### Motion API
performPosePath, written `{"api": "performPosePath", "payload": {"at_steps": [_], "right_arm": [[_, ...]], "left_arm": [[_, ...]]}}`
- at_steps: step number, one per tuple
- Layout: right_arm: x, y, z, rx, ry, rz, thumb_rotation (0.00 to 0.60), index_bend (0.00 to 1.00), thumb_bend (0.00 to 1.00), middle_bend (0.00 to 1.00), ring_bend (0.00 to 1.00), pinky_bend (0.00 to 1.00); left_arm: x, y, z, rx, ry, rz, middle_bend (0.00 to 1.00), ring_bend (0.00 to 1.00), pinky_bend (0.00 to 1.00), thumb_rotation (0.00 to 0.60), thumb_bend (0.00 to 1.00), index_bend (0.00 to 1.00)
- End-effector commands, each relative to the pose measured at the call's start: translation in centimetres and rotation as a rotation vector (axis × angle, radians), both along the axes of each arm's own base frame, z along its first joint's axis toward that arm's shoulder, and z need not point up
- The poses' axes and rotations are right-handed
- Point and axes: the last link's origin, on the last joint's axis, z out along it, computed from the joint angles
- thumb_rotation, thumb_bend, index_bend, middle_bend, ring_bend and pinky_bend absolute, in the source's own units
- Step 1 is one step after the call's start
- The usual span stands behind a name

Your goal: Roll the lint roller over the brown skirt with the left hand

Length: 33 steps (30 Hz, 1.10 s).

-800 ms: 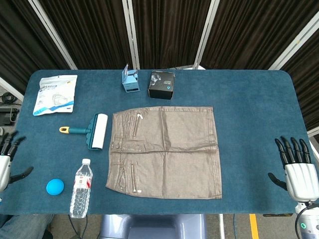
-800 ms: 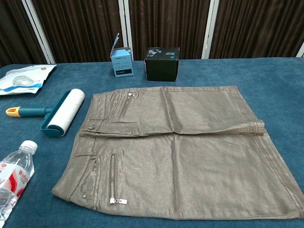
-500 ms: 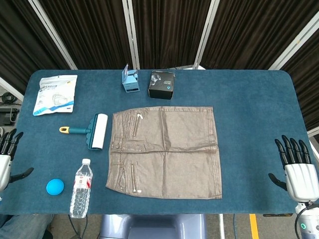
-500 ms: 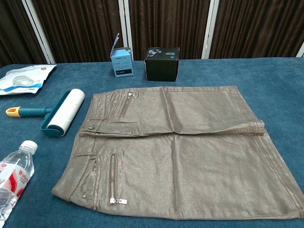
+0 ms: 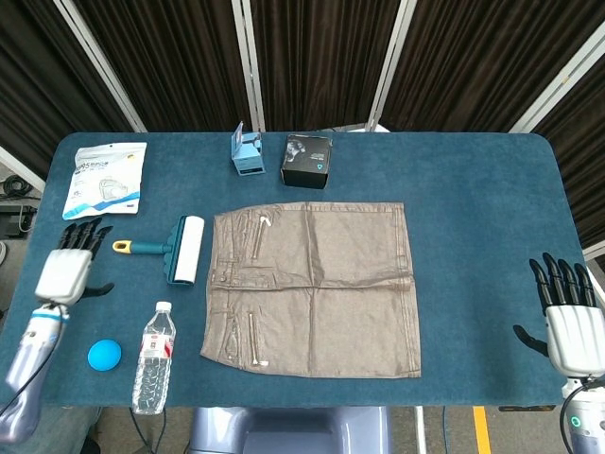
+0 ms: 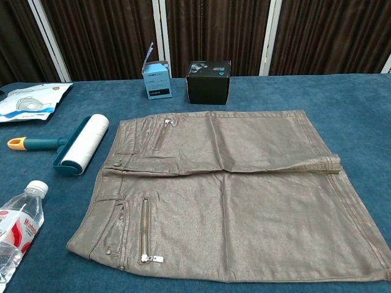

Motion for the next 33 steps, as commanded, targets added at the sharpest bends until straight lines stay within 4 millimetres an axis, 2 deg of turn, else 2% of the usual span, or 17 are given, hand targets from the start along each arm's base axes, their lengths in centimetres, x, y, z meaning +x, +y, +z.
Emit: {"api": "performPosePath", "payload": {"at_steps": [1,4,9,13,26,33], "right_arm": [[-0.2,-0.1,0.0,-0.001,0.004,-0.013,0.600,0.00,0.00,0.00,0.00,0.00],[-0.6,-0.3,-0.1,0.003,0.005,-0.039,0.600,0.00,0.00,0.00,0.00,0.00],[-1.2,-0.5,0.0,-0.002,0.003,-0.063,0.600,0.00,0.00,0.00,0.00,0.00],[-1.5,-0.6,-0.1,-0.001,0.005,-0.069,0.600,0.00,0.00,0.00,0.00,0.00],[-1.9,-1.1,-0.4,0.010,0.008,-0.088,0.600,0.00,0.00,0.00,0.00,0.00],[-2.0,-1.2,-0.5,0.012,0.006,-0.090,0.600,0.00,0.00,0.00,0.00,0.00]], "left_arm": [[0.8,2.6,-2.8,-0.042,-0.019,-0.010,0.03,0.05,0.10,0.600,0.34,0.19],[1.1,3.5,-4.1,-0.056,-0.016,-0.020,0.07,0.09,0.13,0.600,0.45,0.24],[1.3,4.7,-5.8,-0.068,-0.003,-0.003,0.12,0.13,0.15,0.600,0.46,0.27],[0.8,5.4,-6.6,-0.080,0.022,0.022,0.12,0.14,0.16,0.600,0.45,0.27],[1.1,6.8,-8.1,-0.075,0.005,0.027,0.14,0.18,0.20,0.600,0.46,0.29],[1.3,7.0,-8.6,-0.097,0.008,0.023,0.15,0.19,0.22,0.600,0.46,0.29]]}}
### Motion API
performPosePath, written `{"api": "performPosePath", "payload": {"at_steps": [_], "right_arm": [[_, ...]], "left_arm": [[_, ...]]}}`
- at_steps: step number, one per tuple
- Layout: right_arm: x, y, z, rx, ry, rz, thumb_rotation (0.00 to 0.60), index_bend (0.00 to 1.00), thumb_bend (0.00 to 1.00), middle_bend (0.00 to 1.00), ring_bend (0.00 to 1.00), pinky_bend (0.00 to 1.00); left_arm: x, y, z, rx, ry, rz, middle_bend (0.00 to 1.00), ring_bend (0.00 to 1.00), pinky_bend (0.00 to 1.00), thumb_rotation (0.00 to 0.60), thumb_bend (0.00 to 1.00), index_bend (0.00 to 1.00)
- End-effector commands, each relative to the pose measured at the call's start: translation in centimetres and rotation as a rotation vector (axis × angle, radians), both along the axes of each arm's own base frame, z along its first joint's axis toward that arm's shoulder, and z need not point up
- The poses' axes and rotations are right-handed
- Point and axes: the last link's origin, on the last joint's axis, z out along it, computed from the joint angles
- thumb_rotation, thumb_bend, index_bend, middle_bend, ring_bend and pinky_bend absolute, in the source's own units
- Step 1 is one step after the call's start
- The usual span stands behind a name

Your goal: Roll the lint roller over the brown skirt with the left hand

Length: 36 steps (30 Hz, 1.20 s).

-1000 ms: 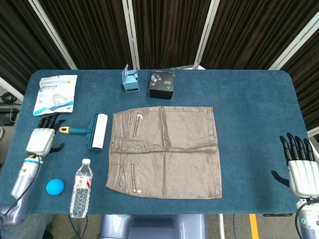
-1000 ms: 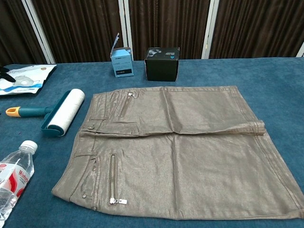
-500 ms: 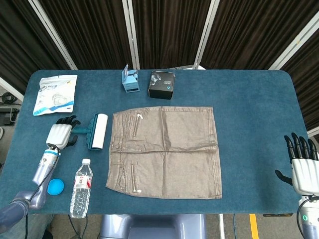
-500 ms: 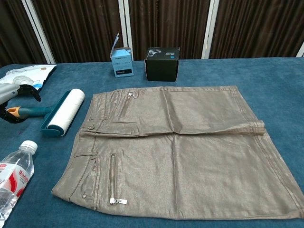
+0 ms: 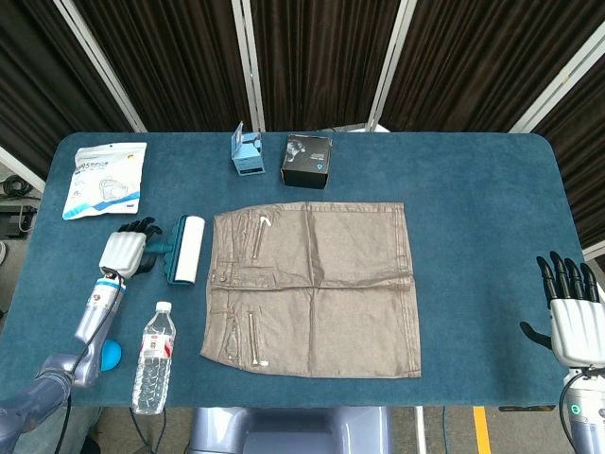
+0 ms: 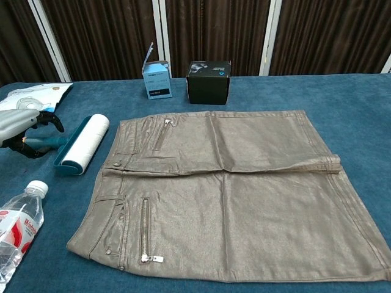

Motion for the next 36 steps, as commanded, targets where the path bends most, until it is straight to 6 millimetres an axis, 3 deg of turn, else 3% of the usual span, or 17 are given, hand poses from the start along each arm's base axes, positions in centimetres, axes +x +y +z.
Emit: {"api": "performPosePath", "payload": {"at_steps": [1,9,17,25,28,32,36], "right_arm": [[0.0,0.0,0.0,0.000,-0.003,0.000,0.600,0.00,0.00,0.00,0.00,0.00],[0.0,0.0,0.1,0.000,-0.011,0.000,0.600,0.00,0.00,0.00,0.00,0.00],[0.0,0.0,0.2,0.003,-0.017,-0.005,0.600,0.00,0.00,0.00,0.00,0.00],[0.0,-0.2,0.6,-0.007,-0.042,-0.010,0.600,0.00,0.00,0.00,0.00,0.00],[0.0,-0.3,0.8,-0.011,-0.054,-0.015,0.600,0.00,0.00,0.00,0.00,0.00],[-0.1,-0.4,1.2,-0.019,-0.073,-0.028,0.600,0.00,0.00,0.00,0.00,0.00],[-0.5,-0.6,1.5,-0.023,-0.082,-0.044,0.600,0.00,0.00,0.00,0.00,0.00]], "left_arm": [[0.2,0.0,-0.3,-0.006,-0.001,-0.005,0.16,0.20,0.23,0.600,0.46,0.30],[0.6,-0.1,-0.4,0.000,0.001,-0.028,0.36,0.35,0.37,0.600,0.52,0.46],[1.9,0.2,0.6,0.020,-0.010,-0.099,0.42,0.40,0.43,0.600,0.62,0.53],[7.4,1.6,2.8,-0.080,0.035,-0.233,0.42,0.40,0.44,0.600,0.73,0.54],[10.4,2.3,3.4,-0.117,0.090,-0.280,0.42,0.40,0.44,0.600,0.75,0.55],[13.8,2.6,3.3,-0.161,0.165,-0.343,0.42,0.40,0.44,0.600,0.76,0.55],[15.8,2.8,2.8,-0.207,0.261,-0.391,0.43,0.40,0.44,0.600,0.76,0.55]]}}
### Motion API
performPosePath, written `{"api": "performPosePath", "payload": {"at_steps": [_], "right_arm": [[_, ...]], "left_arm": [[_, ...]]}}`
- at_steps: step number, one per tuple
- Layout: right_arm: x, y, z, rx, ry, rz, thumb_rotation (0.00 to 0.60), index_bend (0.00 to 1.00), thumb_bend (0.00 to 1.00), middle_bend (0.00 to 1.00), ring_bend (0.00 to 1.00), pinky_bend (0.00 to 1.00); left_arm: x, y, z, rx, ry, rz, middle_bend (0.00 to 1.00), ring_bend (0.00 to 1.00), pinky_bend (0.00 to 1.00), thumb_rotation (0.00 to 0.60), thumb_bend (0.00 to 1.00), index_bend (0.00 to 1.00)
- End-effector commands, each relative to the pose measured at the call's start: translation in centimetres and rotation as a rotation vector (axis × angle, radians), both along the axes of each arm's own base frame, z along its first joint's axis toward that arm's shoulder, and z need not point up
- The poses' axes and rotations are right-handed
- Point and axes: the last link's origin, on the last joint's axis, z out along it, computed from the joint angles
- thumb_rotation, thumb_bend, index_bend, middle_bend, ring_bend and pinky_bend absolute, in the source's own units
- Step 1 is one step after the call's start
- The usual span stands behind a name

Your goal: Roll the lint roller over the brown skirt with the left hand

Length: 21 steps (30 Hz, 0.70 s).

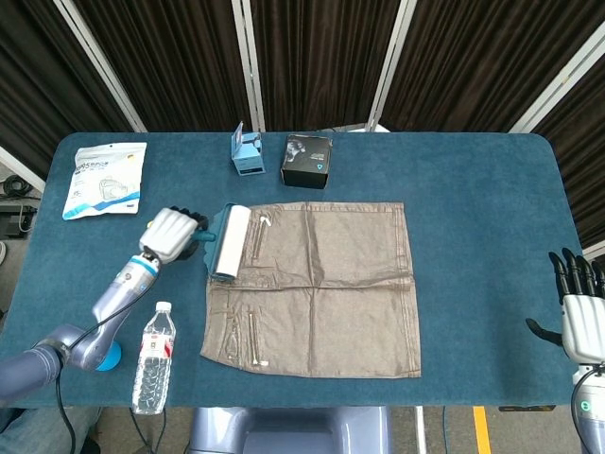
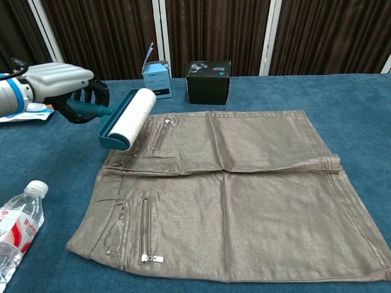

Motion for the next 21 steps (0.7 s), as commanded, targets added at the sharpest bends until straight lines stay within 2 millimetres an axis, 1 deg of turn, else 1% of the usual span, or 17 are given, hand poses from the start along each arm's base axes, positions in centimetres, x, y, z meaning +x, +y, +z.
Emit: {"api": "performPosePath", "payload": {"at_steps": [1,6,14,21], "right_arm": [[-0.2,-0.2,0.2,-0.002,-0.005,-0.011,0.600,0.00,0.00,0.00,0.00,0.00],[-0.7,-0.4,0.3,-0.005,-0.012,-0.030,0.600,0.00,0.00,0.00,0.00,0.00],[-1.0,-0.5,0.7,-0.012,-0.023,-0.044,0.600,0.00,0.00,0.00,0.00,0.00],[-1.2,-0.7,1.0,-0.016,-0.040,-0.049,0.600,0.00,0.00,0.00,0.00,0.00]], "left_arm": [[3.4,0.7,0.1,-0.043,0.121,-0.075,0.43,0.40,0.44,0.600,0.76,0.55],[4.6,0.8,-1.0,-0.046,0.211,-0.109,0.43,0.40,0.45,0.600,0.76,0.56],[4.9,0.5,-3.3,-0.074,0.279,-0.122,0.43,0.41,0.45,0.600,0.76,0.57],[7.0,0.0,-5.3,-0.095,0.293,-0.169,0.44,0.41,0.45,0.600,0.76,0.57]]}}
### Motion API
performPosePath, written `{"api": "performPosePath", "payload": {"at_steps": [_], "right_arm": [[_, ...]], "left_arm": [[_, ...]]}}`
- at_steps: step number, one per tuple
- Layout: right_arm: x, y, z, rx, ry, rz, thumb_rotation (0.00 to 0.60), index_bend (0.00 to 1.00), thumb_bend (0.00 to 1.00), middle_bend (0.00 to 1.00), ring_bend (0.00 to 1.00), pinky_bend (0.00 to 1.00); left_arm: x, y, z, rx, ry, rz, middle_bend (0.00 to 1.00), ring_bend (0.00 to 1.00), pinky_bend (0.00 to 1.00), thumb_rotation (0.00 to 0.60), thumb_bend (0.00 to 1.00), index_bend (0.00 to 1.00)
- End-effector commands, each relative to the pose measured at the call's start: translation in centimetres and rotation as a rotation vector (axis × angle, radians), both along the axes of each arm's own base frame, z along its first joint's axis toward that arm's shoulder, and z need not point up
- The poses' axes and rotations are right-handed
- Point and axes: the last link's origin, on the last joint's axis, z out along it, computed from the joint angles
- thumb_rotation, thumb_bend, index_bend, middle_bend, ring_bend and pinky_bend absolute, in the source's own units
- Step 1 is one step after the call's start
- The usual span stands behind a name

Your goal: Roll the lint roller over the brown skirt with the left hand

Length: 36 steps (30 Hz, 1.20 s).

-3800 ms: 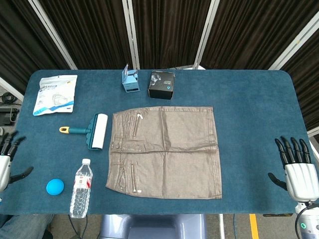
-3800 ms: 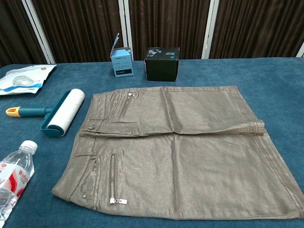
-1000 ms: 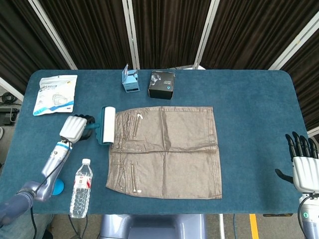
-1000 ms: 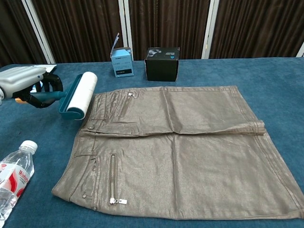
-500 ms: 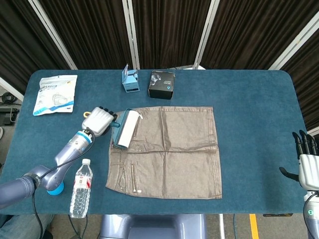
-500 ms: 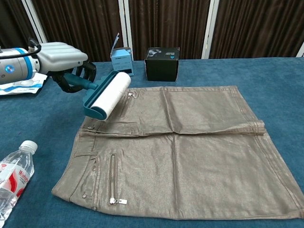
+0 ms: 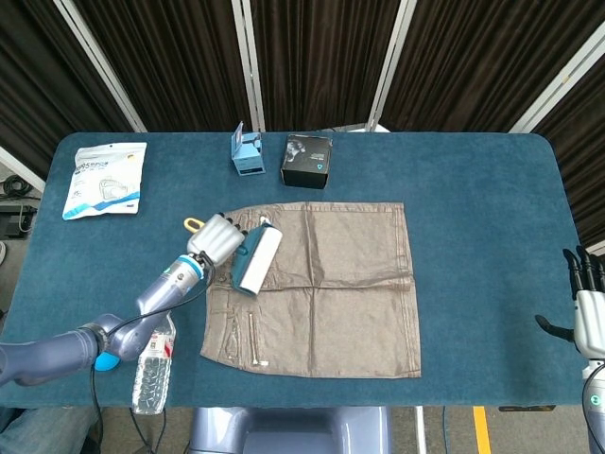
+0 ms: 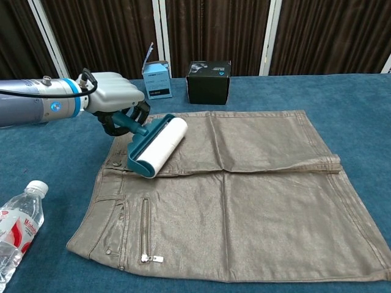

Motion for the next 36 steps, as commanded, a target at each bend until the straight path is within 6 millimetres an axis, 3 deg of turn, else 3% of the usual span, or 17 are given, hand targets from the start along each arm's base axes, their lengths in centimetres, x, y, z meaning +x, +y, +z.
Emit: {"api": "performPosePath", "payload": {"at_steps": [1,7,15,24,31,34,36], "right_arm": [[0.0,0.0,0.1,-0.002,-0.005,-0.001,0.600,0.00,0.00,0.00,0.00,0.00],[-0.2,-0.2,0.5,-0.012,-0.019,-0.006,0.600,0.00,0.00,0.00,0.00,0.00],[-0.4,-0.2,1.1,-0.024,-0.039,-0.009,0.600,0.00,0.00,0.00,0.00,0.00],[-0.6,0.2,1.9,-0.046,-0.044,-0.013,0.600,0.00,0.00,0.00,0.00,0.00],[-0.7,0.4,2.1,-0.054,-0.049,-0.016,0.600,0.00,0.00,0.00,0.00,0.00],[-0.6,0.4,2.2,-0.055,-0.049,-0.014,0.600,0.00,0.00,0.00,0.00,0.00],[-0.5,0.4,2.2,-0.054,-0.051,-0.011,0.600,0.00,0.00,0.00,0.00,0.00]], "left_arm": [[1.0,-0.2,-0.8,-0.009,0.002,-0.023,0.44,0.41,0.46,0.600,0.76,0.57],[3.5,-1.0,-2.6,-0.031,0.005,-0.079,0.44,0.41,0.46,0.600,0.76,0.58],[8.5,-3.6,-7.2,-0.085,-0.007,-0.159,0.45,0.42,0.46,0.600,0.76,0.59],[12.8,-5.9,-9.5,-0.114,0.006,-0.266,0.45,0.42,0.46,0.600,0.76,0.59],[12.9,-6.5,-10.0,-0.111,0.063,-0.305,0.46,0.43,0.47,0.600,0.77,0.60],[12.1,-6.2,-9.8,-0.100,0.084,-0.296,0.46,0.43,0.47,0.600,0.77,0.60],[10.5,-5.4,-9.1,-0.074,0.123,-0.276,0.46,0.43,0.47,0.600,0.77,0.60]]}}
